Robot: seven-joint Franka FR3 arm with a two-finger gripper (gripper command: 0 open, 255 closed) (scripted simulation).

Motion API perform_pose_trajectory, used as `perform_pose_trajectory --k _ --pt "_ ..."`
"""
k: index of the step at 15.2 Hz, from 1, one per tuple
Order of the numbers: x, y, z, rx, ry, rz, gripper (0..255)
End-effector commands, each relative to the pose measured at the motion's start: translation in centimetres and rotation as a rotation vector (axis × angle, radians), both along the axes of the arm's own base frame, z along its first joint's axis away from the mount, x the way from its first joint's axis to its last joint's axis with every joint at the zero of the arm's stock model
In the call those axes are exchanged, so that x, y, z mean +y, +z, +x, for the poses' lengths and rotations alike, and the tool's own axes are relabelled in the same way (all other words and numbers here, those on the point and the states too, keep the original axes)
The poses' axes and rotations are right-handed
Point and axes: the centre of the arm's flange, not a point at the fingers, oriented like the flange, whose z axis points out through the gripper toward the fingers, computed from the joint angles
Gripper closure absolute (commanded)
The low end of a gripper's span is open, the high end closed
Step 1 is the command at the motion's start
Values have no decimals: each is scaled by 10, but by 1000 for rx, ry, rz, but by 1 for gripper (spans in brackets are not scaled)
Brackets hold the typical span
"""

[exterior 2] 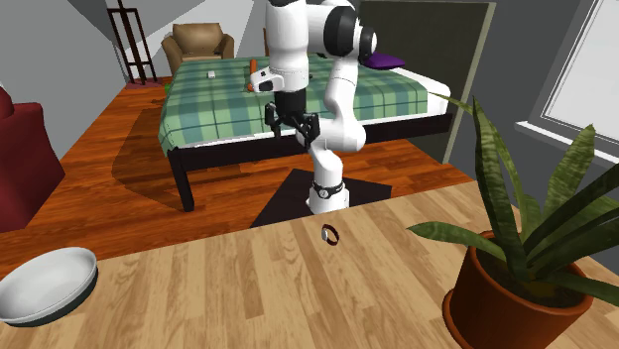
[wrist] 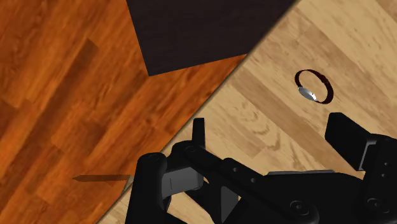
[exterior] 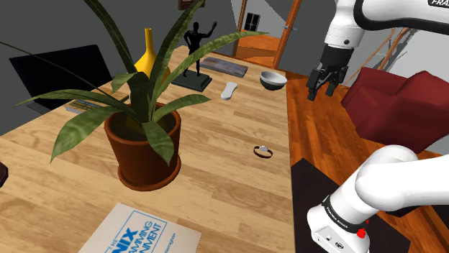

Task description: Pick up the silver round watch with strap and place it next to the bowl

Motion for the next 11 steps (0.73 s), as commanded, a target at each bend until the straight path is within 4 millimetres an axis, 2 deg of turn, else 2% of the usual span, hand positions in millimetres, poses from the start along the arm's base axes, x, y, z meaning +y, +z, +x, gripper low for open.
perform_pose_trajectory --k 1,11 --pt "0 0 0 0 0 0 0" --pt "43 -117 25 -16 353 101 0"
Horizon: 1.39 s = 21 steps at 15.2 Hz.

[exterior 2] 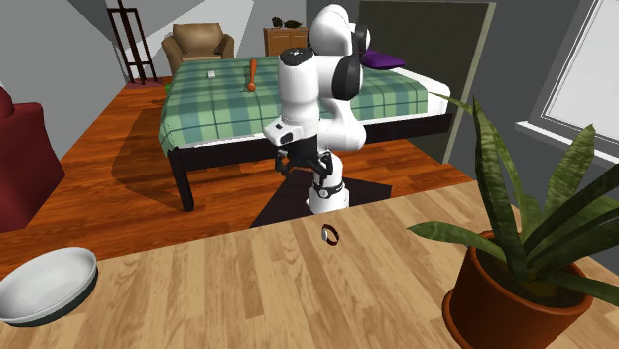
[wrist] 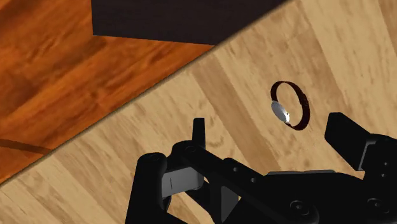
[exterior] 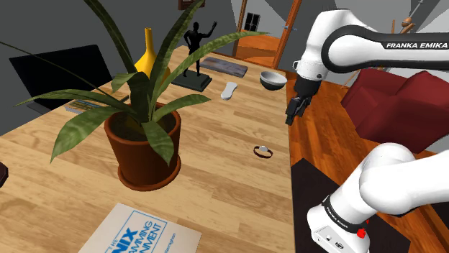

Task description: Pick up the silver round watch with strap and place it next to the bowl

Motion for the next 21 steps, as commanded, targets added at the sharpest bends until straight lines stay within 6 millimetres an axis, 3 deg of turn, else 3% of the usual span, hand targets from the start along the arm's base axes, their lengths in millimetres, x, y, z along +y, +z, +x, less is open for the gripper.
perform_pose_trajectory --k 1,7,14,21 --pt "12 -28 3 -5 73 21 0" --pt "46 -92 9 -14 275 79 0" --pt "48 -129 5 -14 275 79 0" --pt "48 -132 5 -14 275 79 0"
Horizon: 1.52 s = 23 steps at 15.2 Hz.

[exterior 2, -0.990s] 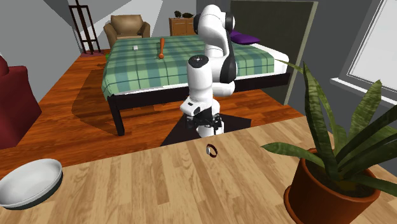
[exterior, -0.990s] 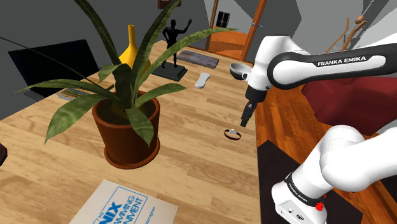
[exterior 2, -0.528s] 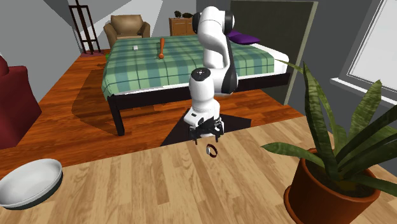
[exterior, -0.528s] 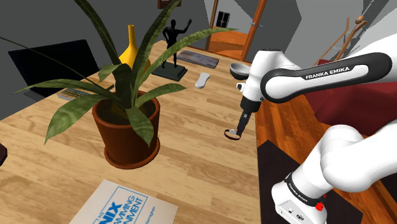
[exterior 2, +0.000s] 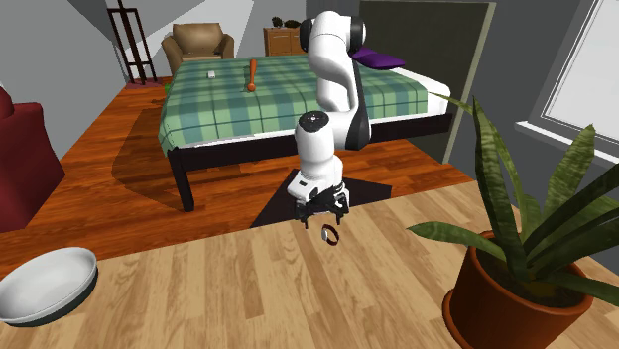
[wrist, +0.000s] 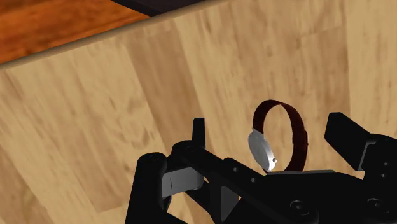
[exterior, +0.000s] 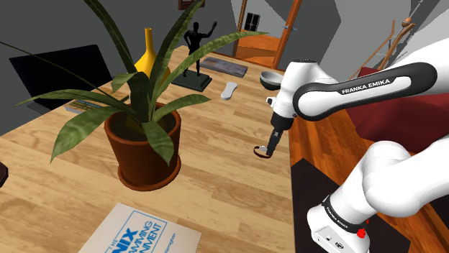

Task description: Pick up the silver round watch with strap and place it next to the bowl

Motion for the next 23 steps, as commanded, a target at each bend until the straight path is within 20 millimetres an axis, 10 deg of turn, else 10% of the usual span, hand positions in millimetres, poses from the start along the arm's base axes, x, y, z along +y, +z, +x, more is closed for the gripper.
perform_pose_trajectory --k 1,2,11,23 --pt "0 0 0 0 0 0 0" --pt "0 0 0 0 0 0 255" --pt "0 0 0 0 0 0 255" --pt "0 63 0 0 0 0 255"
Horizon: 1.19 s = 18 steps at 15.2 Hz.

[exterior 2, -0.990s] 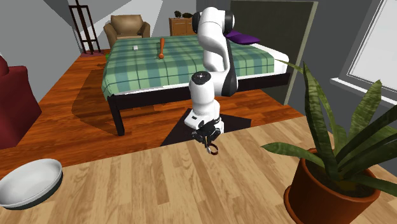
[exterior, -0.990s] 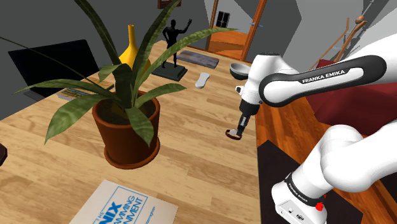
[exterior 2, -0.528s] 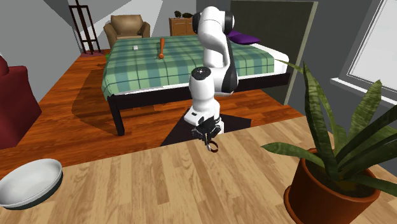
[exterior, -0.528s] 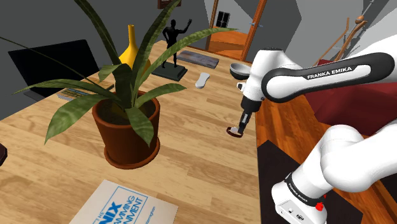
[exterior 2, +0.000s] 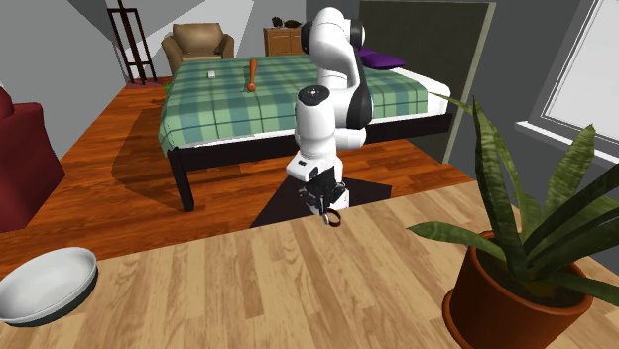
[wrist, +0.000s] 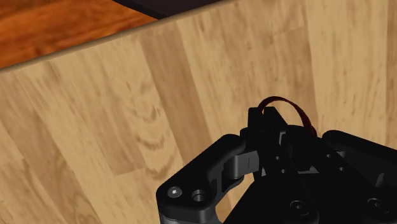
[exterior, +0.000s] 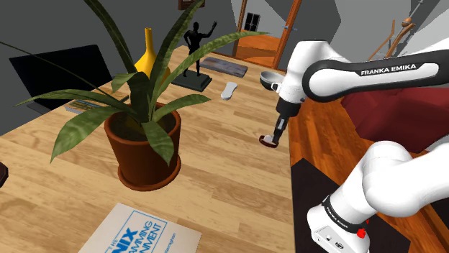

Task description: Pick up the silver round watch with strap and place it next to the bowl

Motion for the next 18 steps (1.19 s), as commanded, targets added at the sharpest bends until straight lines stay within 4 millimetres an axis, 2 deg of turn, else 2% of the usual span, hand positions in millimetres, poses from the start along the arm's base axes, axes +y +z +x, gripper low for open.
perform_pose_trajectory --k 1,18 --pt "0 11 -1 1 0 0 255" --pt "0 96 -1 1 0 0 255"
